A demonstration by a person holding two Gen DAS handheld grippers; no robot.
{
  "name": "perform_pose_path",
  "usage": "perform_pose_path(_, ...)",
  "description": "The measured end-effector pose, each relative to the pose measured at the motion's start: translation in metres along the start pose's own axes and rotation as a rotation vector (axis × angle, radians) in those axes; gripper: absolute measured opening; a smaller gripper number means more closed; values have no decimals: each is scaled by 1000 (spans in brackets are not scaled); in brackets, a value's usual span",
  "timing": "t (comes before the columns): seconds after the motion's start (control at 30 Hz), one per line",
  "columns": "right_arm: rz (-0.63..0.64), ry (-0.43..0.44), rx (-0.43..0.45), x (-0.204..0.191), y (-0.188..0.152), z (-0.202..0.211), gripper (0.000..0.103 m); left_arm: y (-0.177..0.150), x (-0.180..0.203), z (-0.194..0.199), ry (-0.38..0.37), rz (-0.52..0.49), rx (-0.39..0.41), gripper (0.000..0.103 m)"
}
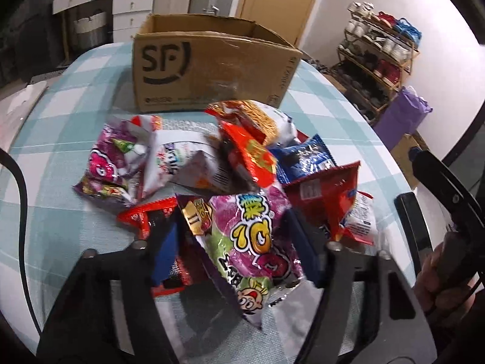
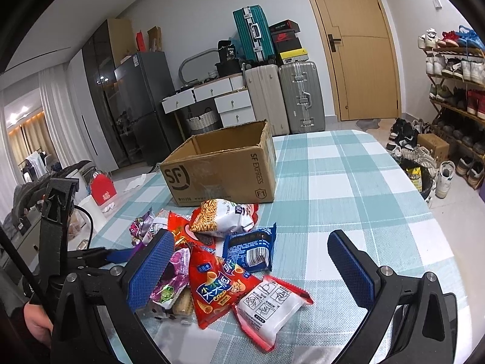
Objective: Organize snacks
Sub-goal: 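Grasp the purple candy bag with the left gripper while the right gripper grasps the red chip bag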
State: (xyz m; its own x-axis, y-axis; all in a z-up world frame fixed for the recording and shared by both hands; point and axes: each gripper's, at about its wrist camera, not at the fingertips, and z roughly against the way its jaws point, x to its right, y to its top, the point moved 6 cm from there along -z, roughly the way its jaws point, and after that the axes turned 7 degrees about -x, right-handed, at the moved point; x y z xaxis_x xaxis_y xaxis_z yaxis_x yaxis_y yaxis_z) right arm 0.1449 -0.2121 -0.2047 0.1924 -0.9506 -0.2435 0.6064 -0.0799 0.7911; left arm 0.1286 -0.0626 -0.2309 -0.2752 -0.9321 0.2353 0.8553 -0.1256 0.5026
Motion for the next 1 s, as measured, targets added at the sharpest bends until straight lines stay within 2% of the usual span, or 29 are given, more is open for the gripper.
perform_pose_path(0.03, -2, 1, -1, 0, -1, -1, 103, 1, 2, -5, -9, -11, -4, 55)
perform_pose_path(0.07, -4, 3, -2, 0, -1, -1, 103, 1, 3, -7, -32, -12, -12, 46)
perform_pose_path(0.1, -6, 4, -2, 1, -1, -2, 103, 0, 7, -6, -58, -6, -15, 43)
perform_pose_path(0.3, -3, 1, -2, -1, -3, -1, 103, 0, 13, -4, -108, -29, -2, 35)
perform_pose_path(0.73, 3, 4, -17, -6, -9, 12, 103, -23, -20, 60, -130, 27, 70, 34)
perform_pose_path(1.0, 35, 24, -38, -14, -18, 18, 103, -29, -32, 85, -153, 35, 106, 34)
